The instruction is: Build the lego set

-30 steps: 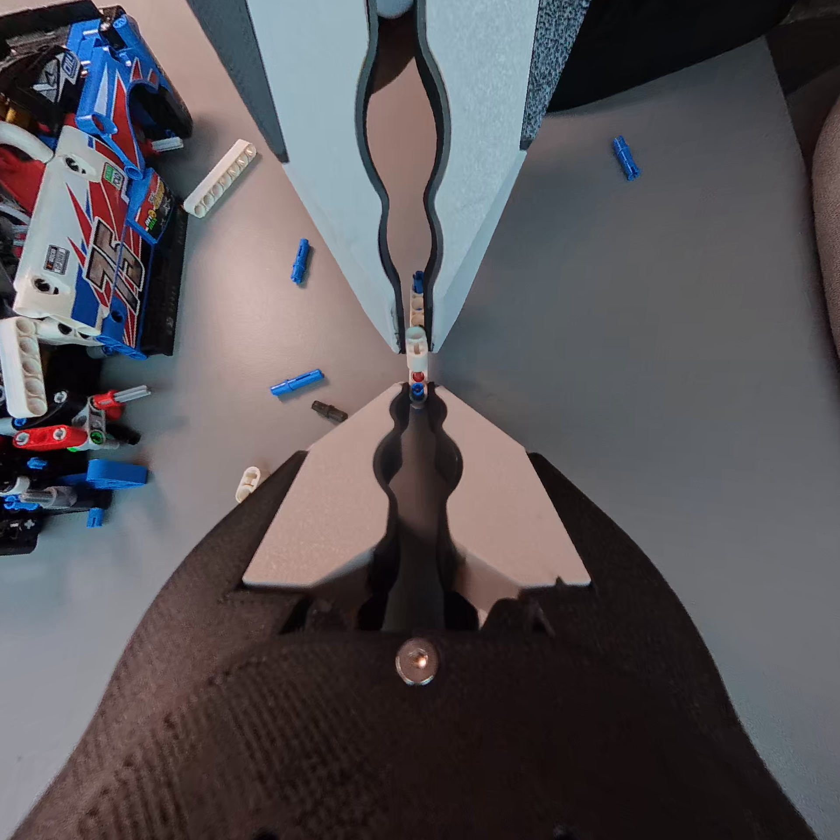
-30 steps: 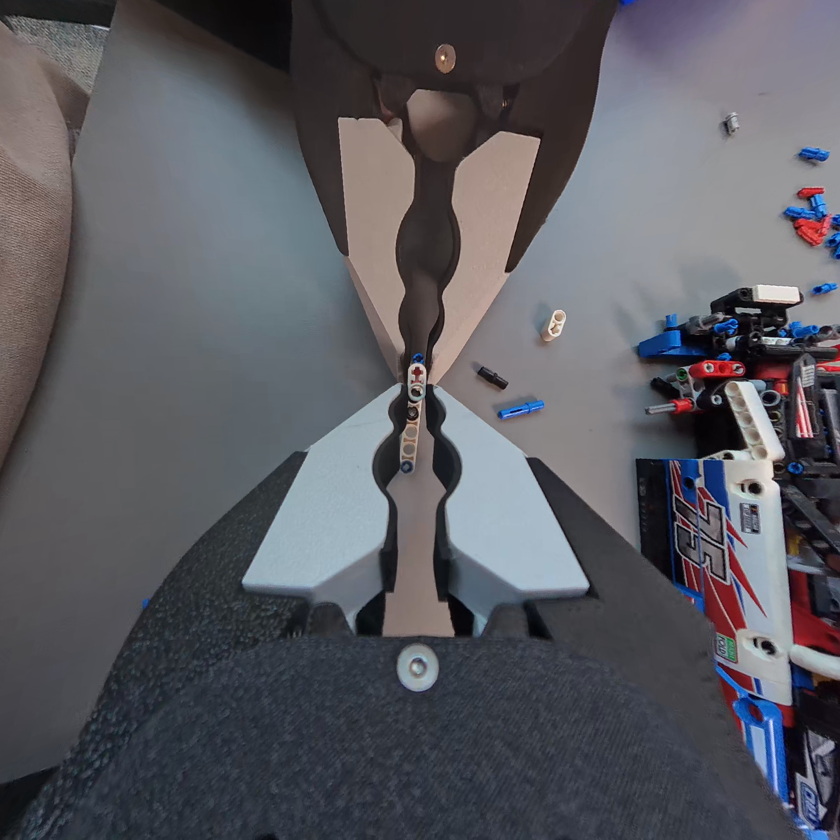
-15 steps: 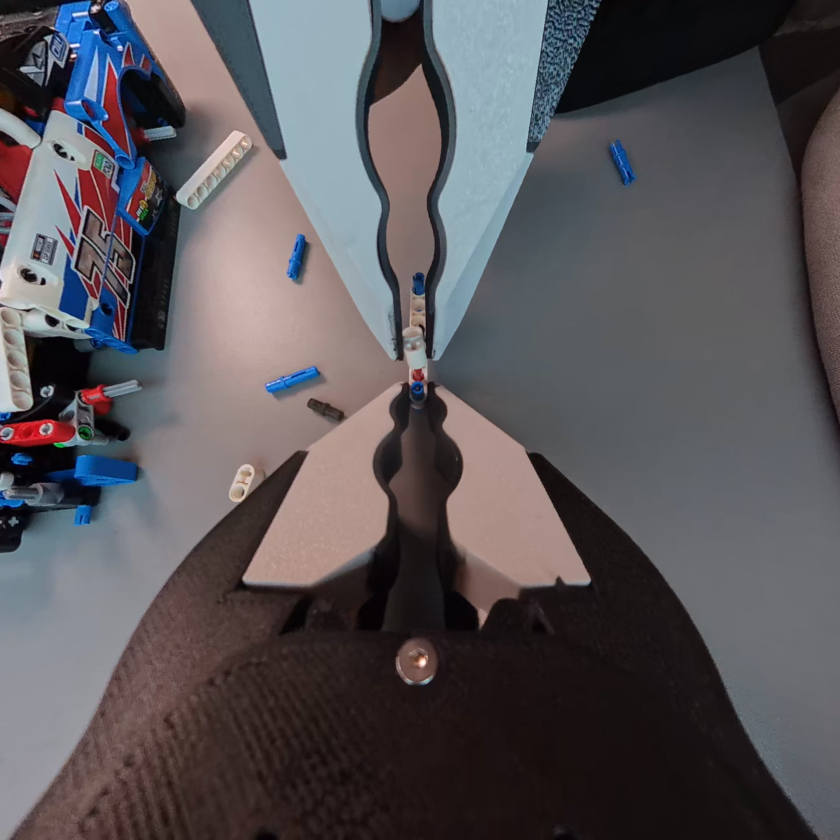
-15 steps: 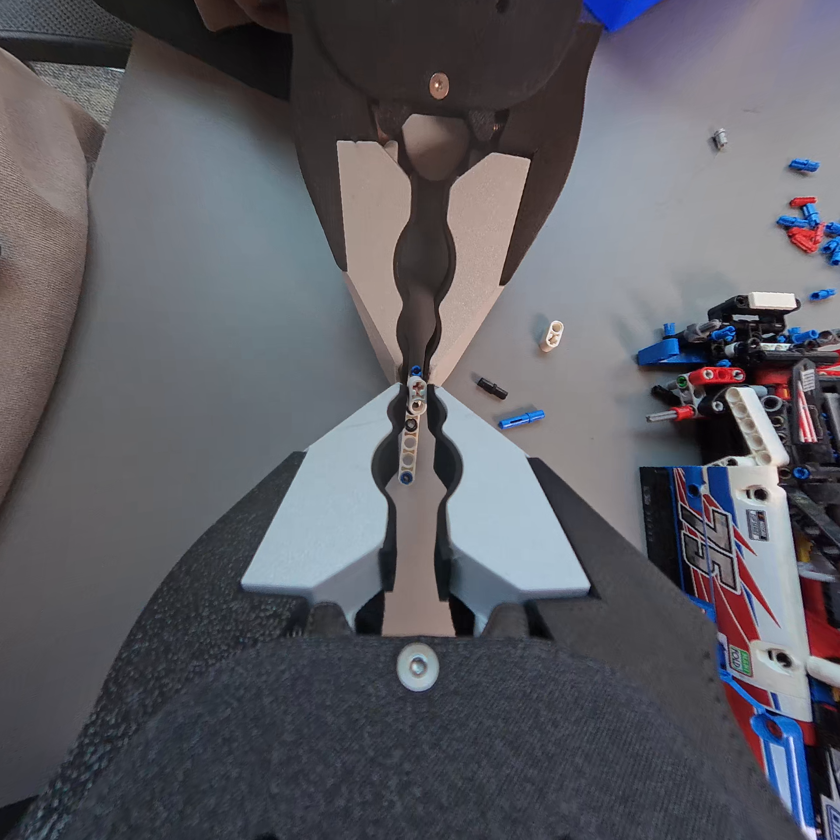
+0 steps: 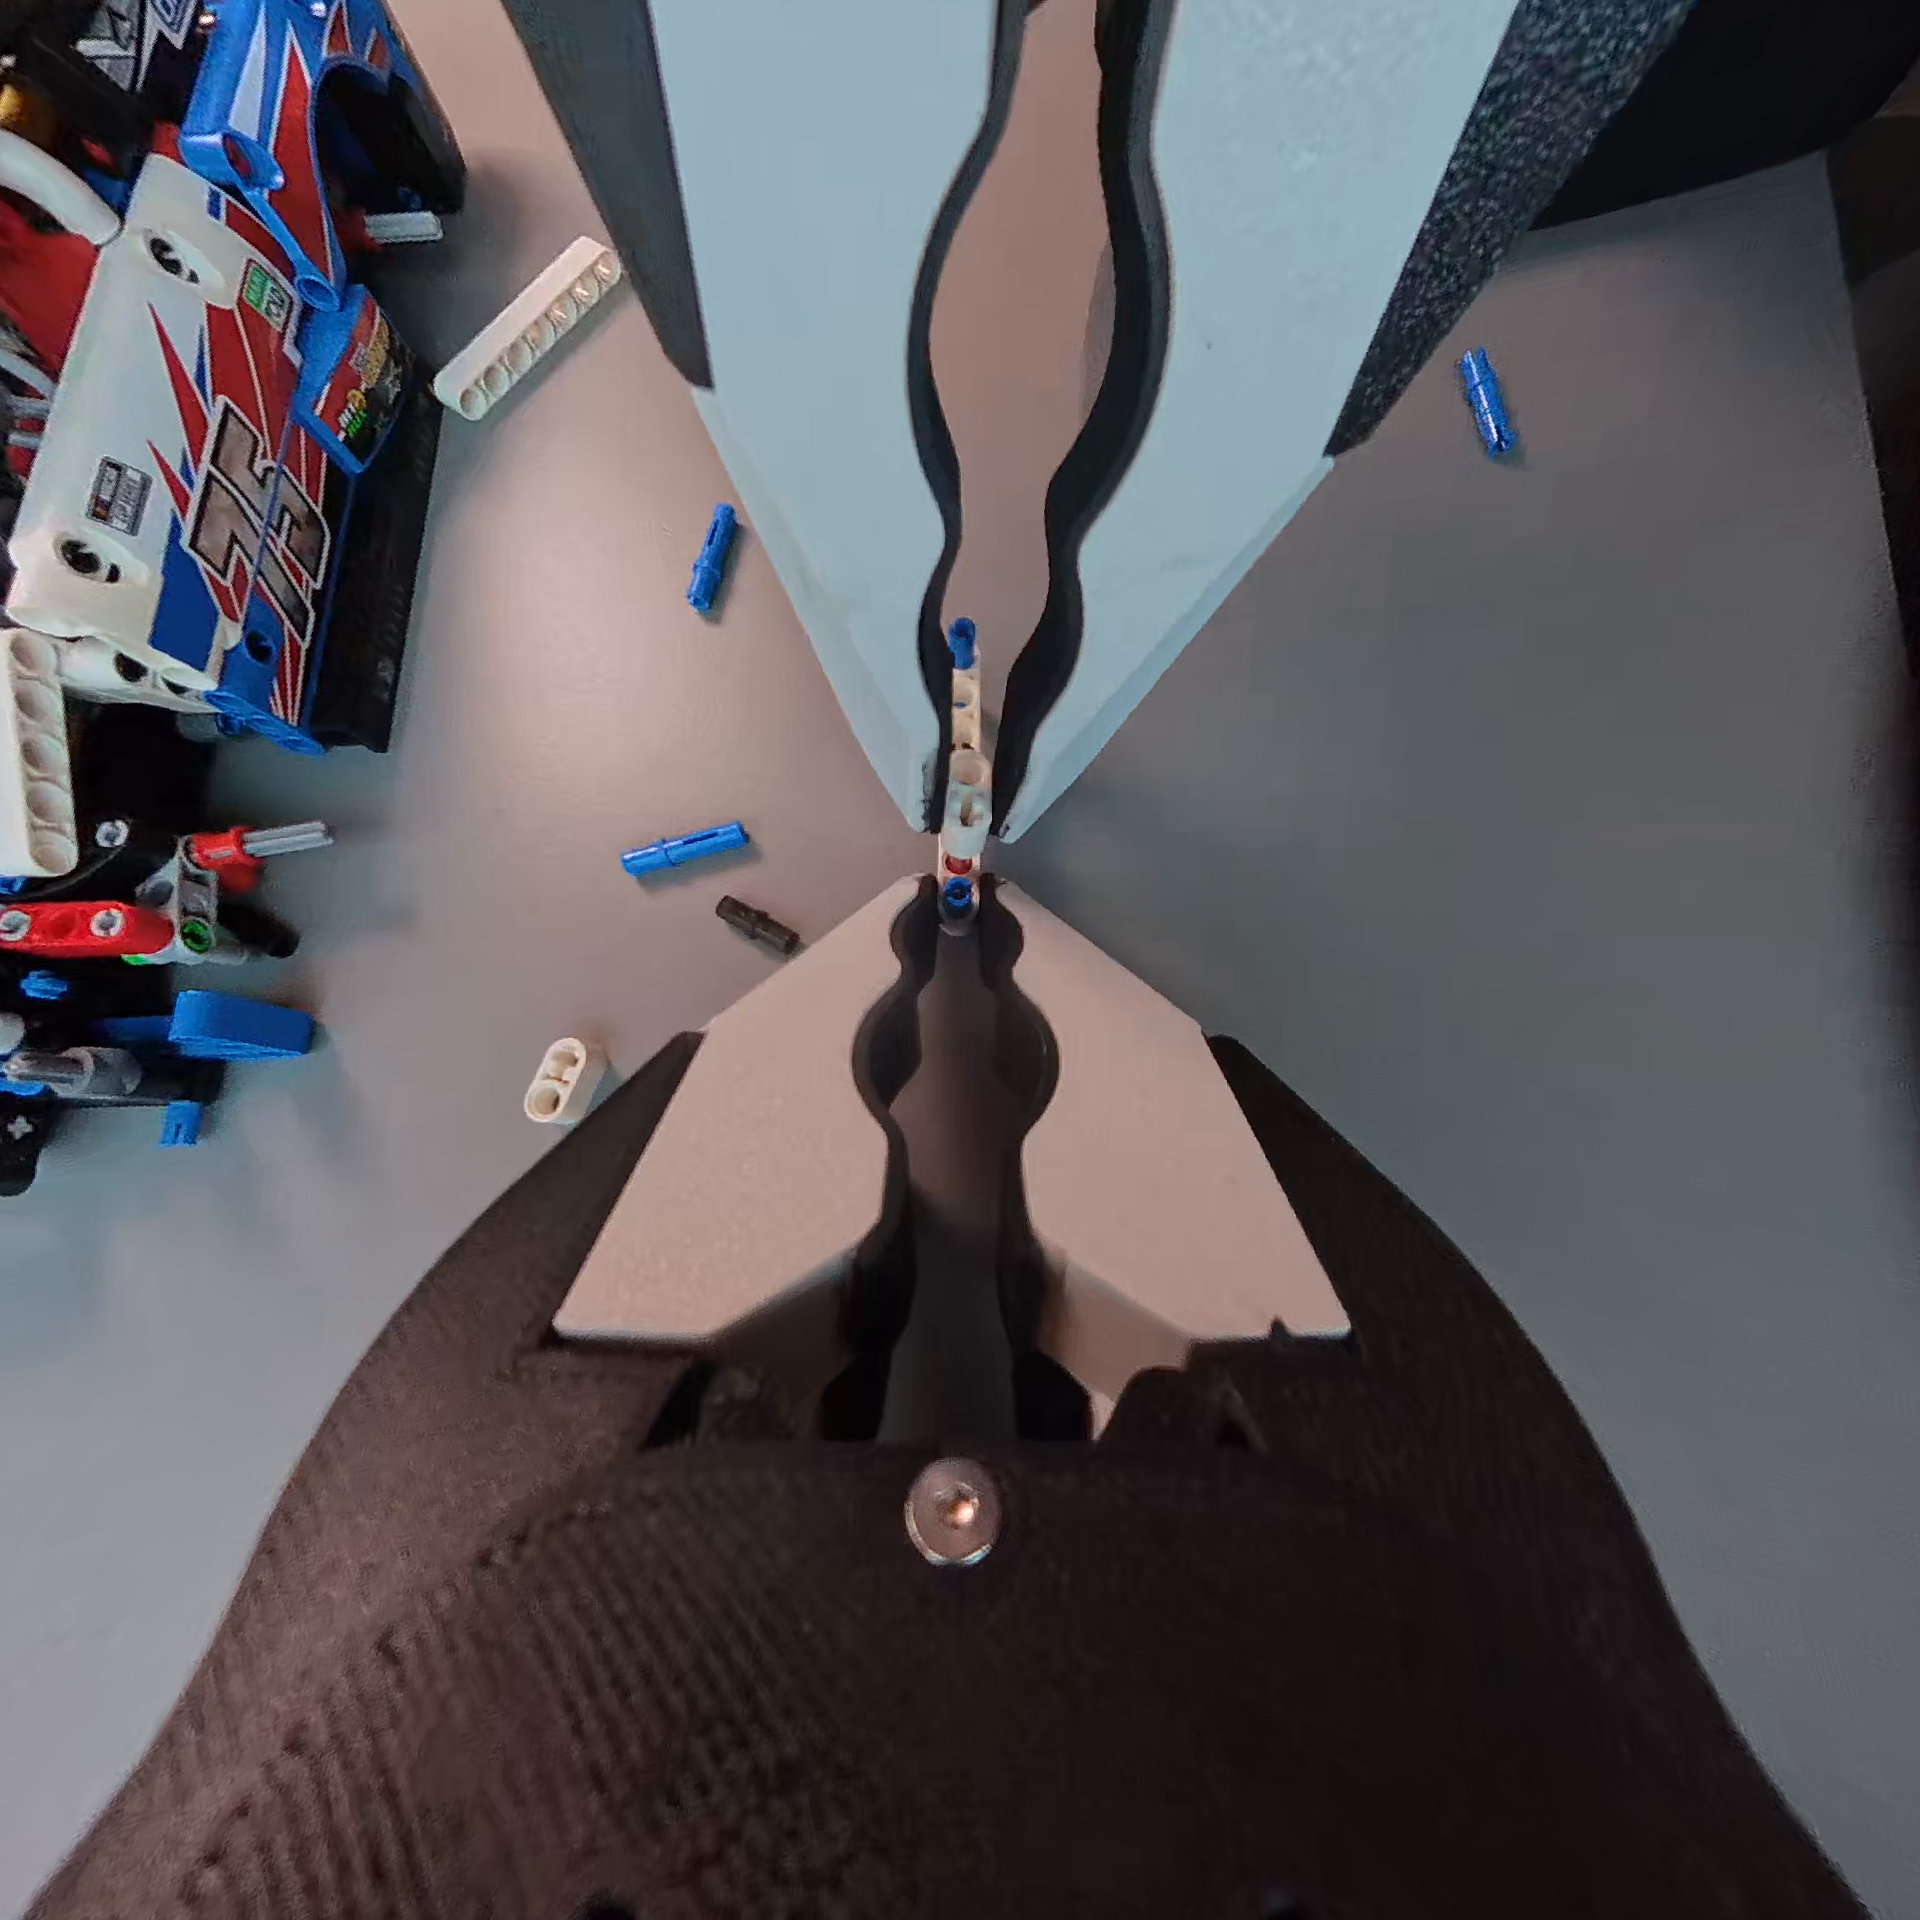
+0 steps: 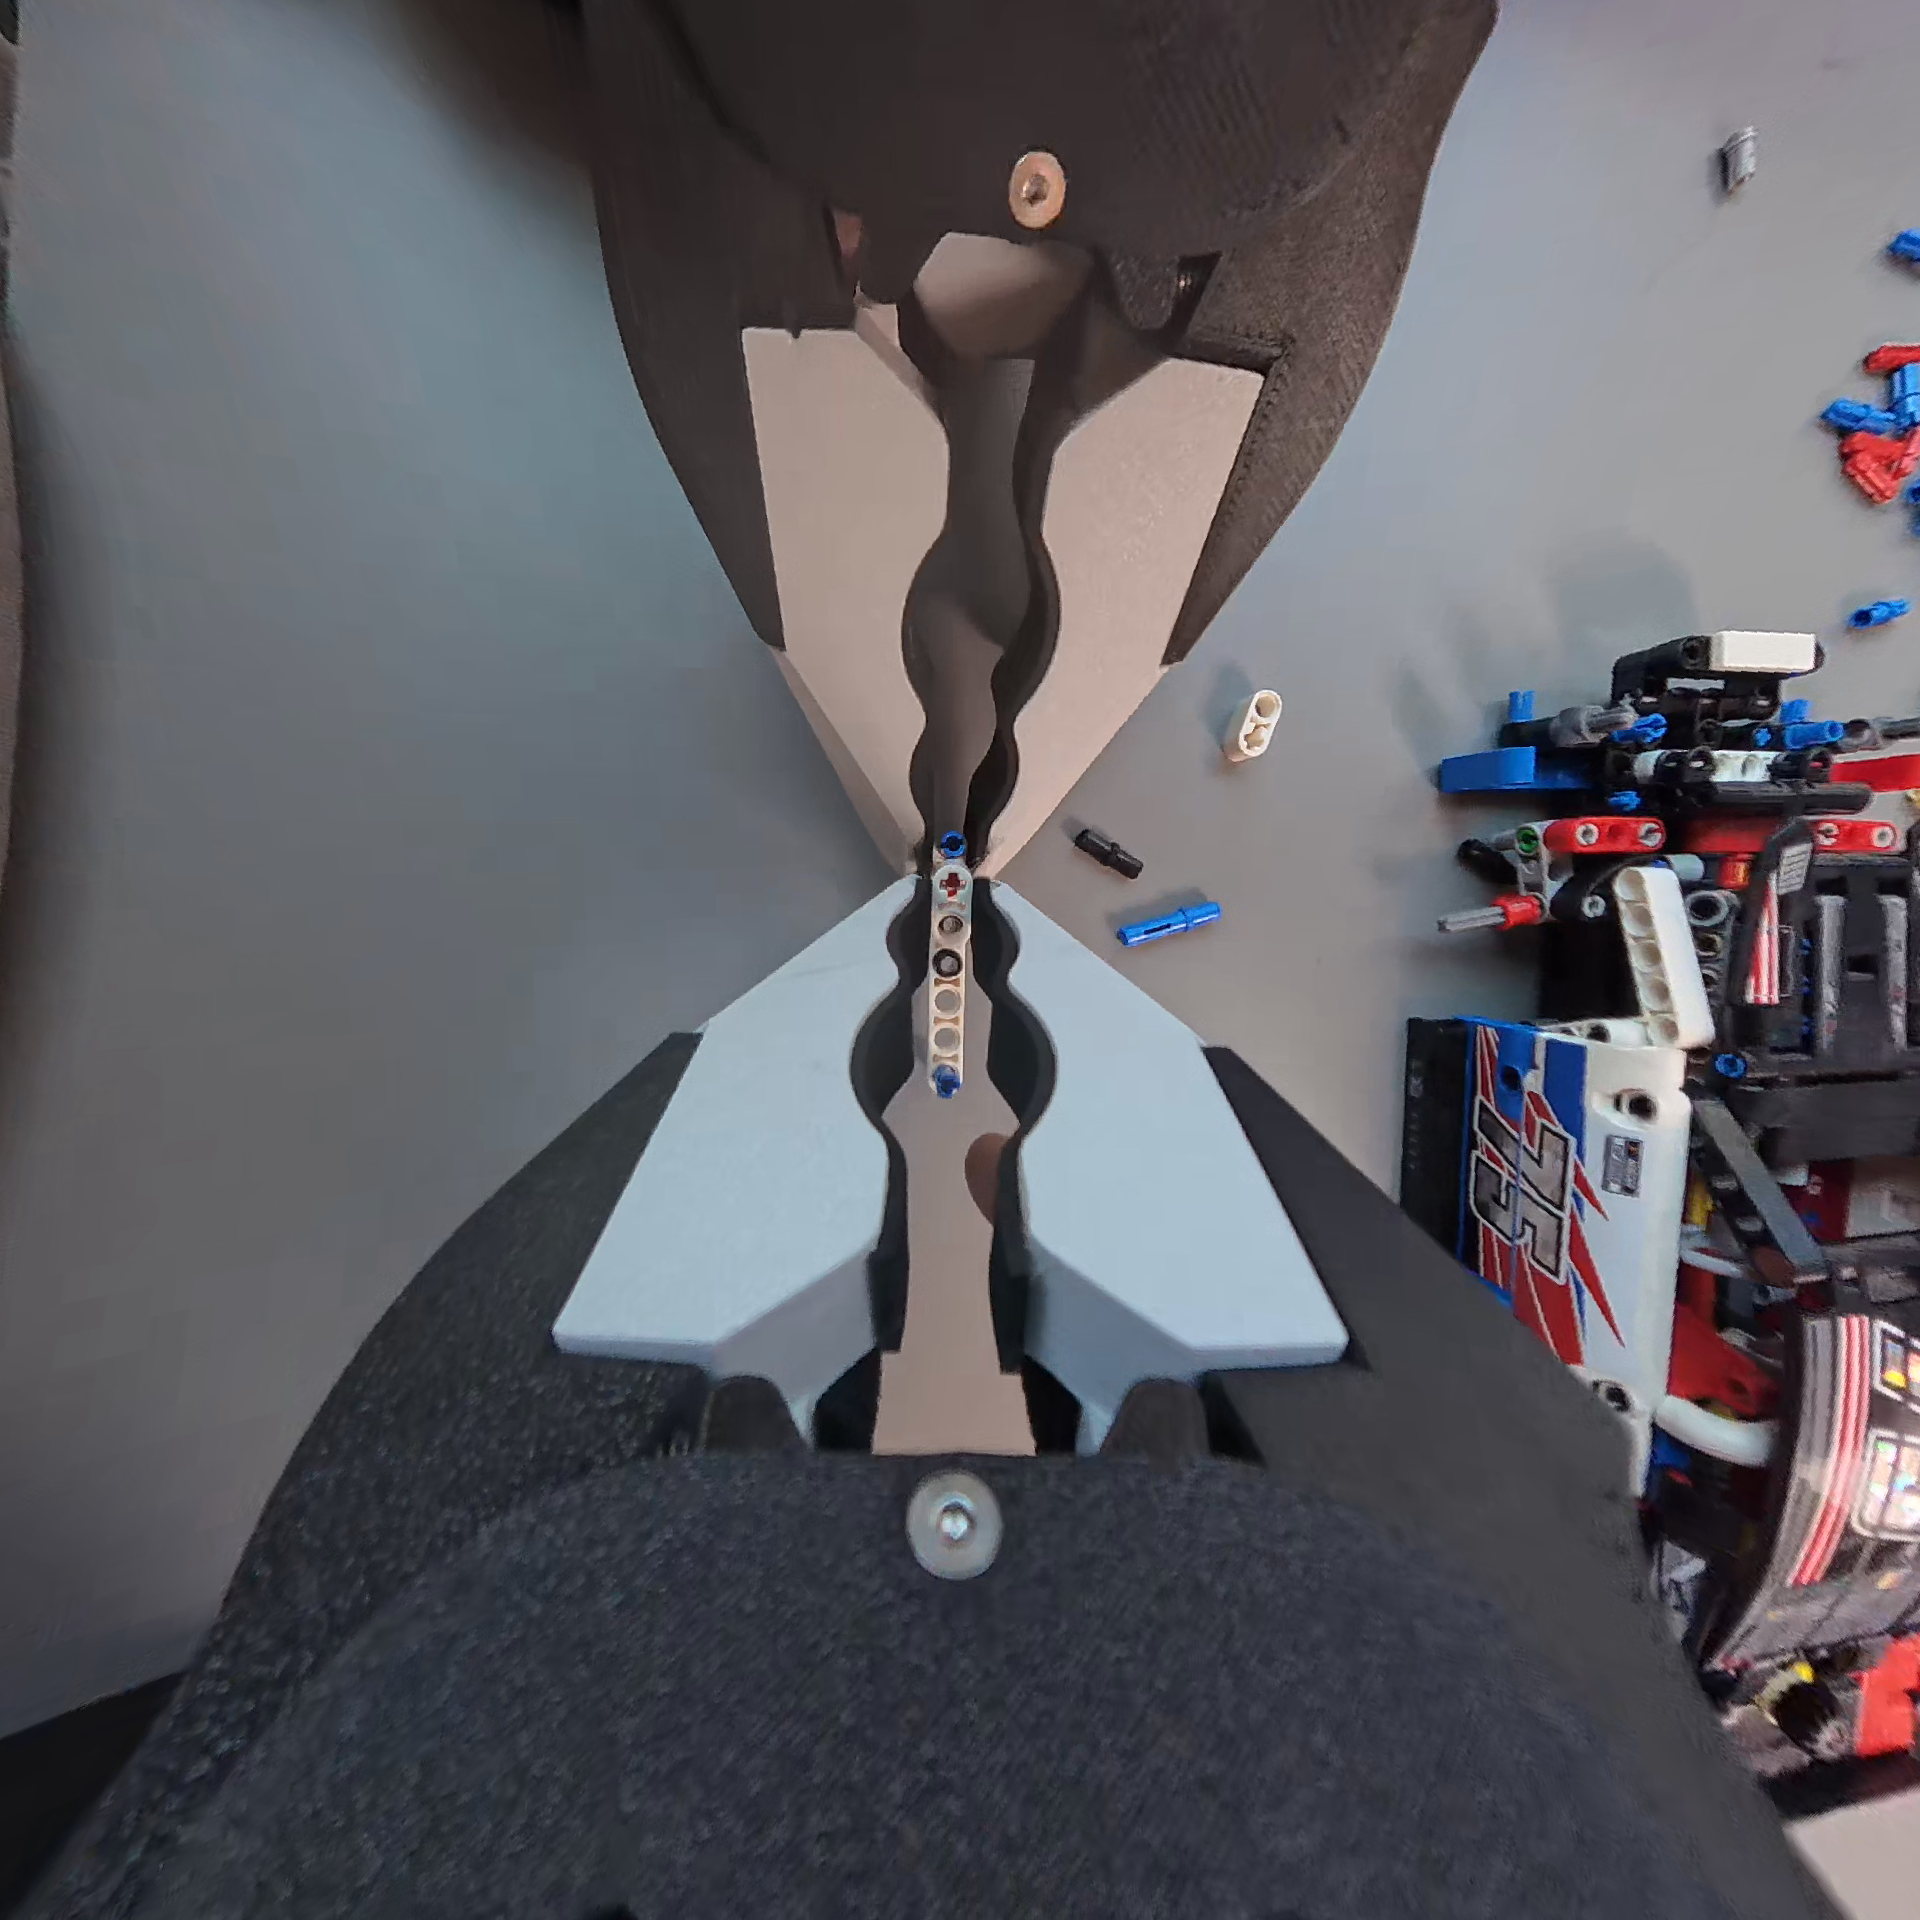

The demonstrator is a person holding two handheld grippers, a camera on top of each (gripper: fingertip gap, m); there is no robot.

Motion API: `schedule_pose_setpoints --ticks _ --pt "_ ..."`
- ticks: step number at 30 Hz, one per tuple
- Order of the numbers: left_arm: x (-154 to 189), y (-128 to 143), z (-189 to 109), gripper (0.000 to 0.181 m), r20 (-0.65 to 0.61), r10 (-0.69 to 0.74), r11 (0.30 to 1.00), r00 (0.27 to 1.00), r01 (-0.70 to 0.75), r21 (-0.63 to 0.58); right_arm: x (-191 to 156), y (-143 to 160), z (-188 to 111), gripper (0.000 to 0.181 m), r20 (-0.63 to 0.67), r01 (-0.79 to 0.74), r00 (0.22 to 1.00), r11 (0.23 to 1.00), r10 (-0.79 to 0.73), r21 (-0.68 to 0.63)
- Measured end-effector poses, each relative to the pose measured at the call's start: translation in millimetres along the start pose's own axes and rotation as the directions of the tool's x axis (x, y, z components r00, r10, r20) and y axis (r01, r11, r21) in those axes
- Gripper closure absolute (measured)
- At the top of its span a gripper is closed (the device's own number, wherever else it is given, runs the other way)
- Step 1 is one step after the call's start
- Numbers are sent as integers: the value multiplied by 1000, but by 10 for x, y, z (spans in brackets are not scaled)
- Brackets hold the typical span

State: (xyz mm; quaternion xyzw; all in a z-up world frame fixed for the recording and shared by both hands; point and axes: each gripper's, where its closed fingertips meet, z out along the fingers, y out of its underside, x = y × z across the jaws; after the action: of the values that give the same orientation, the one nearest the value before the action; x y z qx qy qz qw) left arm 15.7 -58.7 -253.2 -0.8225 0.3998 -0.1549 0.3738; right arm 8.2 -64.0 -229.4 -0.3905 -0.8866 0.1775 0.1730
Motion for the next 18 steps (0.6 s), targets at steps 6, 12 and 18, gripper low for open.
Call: schedule_pose_setpoints --ticks 6,12,18 --pt "9 -13 8 176 -24 -48 999 999 48 11 -7 24 35 175 11 35 999 995 -35 -97" --pt "32 -14 9 176 -46 -54 998 997 55 21 -35 35 41 176 82 -6 997 996 14 -88" --pt "26 -13 5 176 -41 -39 999 998 40 29 -23 34 44 176 98 -35 994 995 44 -93"
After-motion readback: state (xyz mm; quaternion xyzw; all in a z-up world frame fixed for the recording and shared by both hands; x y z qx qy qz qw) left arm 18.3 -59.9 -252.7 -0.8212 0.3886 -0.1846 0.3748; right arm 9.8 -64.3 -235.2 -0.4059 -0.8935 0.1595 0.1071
